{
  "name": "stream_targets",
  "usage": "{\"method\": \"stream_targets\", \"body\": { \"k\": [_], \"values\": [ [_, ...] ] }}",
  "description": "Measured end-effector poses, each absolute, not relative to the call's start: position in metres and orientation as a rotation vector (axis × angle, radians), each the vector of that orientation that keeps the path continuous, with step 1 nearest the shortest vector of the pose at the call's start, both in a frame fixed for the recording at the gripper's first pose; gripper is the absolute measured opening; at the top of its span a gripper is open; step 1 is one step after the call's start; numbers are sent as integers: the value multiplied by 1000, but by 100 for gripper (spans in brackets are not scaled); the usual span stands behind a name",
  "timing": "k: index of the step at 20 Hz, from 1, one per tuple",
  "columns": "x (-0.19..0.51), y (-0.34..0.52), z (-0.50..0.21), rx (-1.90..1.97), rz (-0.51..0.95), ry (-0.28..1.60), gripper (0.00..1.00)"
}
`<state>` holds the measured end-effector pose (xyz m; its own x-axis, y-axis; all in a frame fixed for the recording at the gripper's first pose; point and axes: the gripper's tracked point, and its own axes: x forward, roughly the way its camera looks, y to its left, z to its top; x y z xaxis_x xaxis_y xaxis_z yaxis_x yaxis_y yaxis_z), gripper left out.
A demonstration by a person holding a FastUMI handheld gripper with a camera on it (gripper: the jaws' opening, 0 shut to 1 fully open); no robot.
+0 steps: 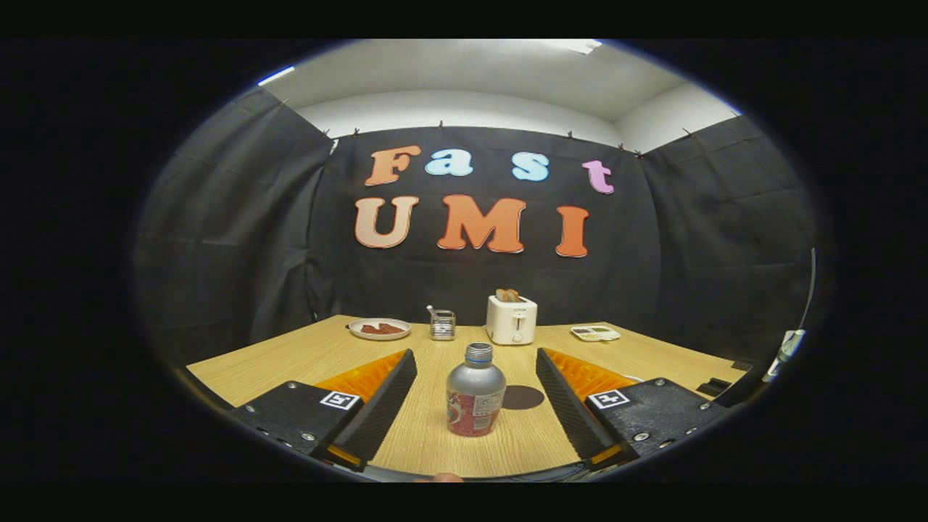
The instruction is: Take the bottle from table, then pour the juice into the cup, finally place the bottle on the coaster
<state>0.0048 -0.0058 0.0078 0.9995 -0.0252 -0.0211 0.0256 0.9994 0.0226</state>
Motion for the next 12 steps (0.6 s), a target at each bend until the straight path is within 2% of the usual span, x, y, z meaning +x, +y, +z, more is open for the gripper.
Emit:
{"method": "stream_targets", "body": {
  "k": [12],
  "values": [
    [31,-8,-29,61,-50,153,98]
  ]
}}
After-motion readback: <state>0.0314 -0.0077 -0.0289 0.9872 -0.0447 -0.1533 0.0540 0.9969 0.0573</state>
